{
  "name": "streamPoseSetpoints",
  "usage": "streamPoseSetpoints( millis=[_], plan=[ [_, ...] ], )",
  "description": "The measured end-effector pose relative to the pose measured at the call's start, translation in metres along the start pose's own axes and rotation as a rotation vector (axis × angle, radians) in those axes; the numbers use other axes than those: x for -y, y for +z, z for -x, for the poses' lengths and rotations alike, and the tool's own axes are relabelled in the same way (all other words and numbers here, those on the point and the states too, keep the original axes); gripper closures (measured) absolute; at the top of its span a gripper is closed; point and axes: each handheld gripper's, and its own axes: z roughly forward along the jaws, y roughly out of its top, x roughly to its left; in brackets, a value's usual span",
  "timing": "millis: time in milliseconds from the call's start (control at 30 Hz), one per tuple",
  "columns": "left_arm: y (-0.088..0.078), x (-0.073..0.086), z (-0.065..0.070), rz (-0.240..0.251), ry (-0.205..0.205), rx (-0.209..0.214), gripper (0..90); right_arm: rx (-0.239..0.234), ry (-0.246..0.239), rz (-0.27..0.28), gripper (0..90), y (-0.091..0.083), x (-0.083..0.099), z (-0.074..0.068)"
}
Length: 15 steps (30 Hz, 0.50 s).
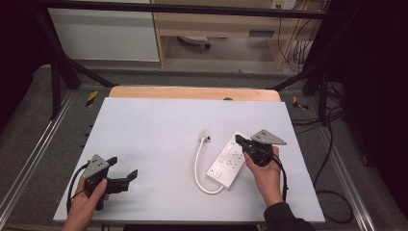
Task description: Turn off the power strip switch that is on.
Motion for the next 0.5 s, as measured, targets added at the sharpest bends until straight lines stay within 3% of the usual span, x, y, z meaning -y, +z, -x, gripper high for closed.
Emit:
streamPoseSetpoints(
  millis=[267, 500],
  plan=[
    [0.002, -0.002, -0.001, -0.002, 0.011, -0.003, 5.6, -0.002, 0.029, 0.003, 90.0, 0.006, 0.001, 0.009],
    [0.0, -0.002, -0.001, 0.004, 0.011, -0.007, 5.5, -0.022, 0.039, -0.016, 90.0, 0.012, 0.003, 0.007]
  ],
)
